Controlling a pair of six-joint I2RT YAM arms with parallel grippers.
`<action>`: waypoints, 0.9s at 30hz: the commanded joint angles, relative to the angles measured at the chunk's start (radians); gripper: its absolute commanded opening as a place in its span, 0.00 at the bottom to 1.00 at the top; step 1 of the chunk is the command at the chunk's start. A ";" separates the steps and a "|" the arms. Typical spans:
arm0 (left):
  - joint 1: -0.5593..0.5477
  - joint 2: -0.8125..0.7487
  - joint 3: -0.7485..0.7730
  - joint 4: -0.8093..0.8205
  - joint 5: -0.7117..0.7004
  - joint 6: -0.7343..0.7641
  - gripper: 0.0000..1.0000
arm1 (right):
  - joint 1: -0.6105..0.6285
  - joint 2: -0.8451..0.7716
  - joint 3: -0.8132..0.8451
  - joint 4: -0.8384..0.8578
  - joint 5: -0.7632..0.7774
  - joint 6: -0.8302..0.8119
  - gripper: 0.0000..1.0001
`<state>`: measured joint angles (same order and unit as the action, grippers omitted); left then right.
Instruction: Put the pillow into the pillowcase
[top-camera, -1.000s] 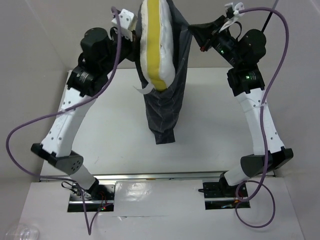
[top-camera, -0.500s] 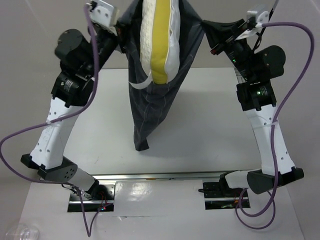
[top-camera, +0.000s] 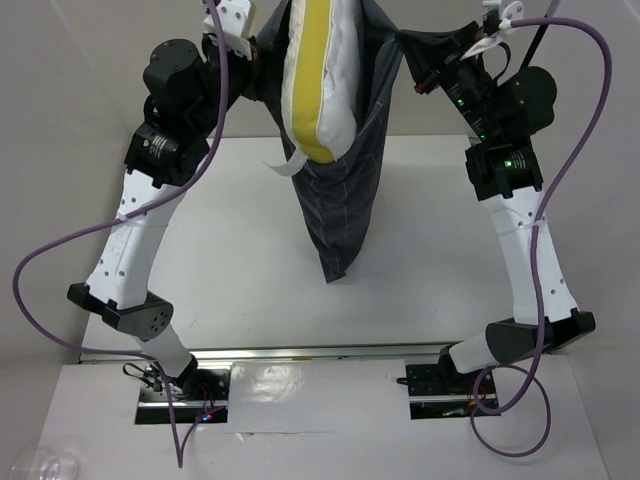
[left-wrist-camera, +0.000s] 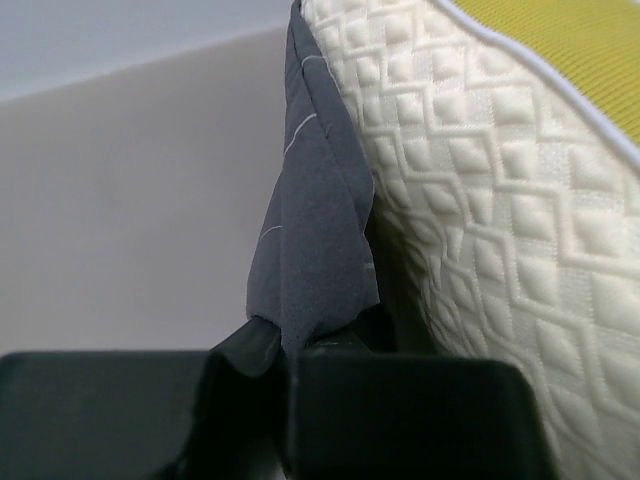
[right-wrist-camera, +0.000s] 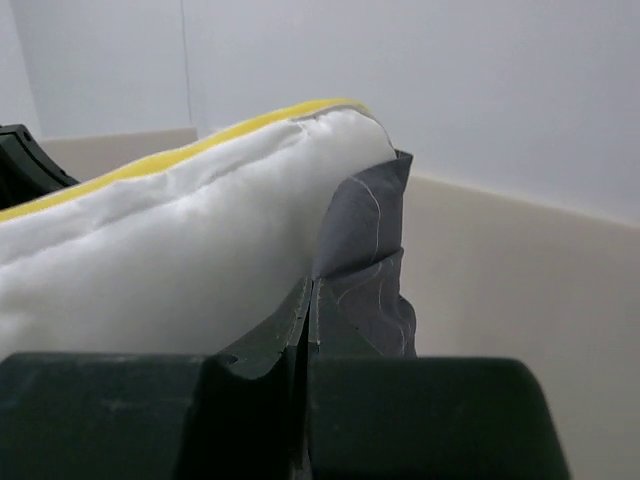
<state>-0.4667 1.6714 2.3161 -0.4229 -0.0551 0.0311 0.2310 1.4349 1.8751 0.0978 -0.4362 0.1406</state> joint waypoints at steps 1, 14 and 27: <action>0.016 -0.082 0.046 0.200 -0.052 0.049 0.00 | -0.007 -0.059 0.043 0.209 0.050 0.013 0.00; -0.050 -0.278 -0.196 0.585 -0.046 0.417 0.00 | -0.007 -0.090 0.015 0.463 -0.036 -0.202 0.00; -0.018 -0.134 -0.196 0.246 -0.124 0.245 0.00 | -0.059 0.020 -0.110 -0.066 -0.026 -0.041 0.00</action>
<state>-0.4812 1.5608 2.2520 -0.2005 -0.1150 0.3168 0.2085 1.4521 1.9011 0.1890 -0.4862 0.0303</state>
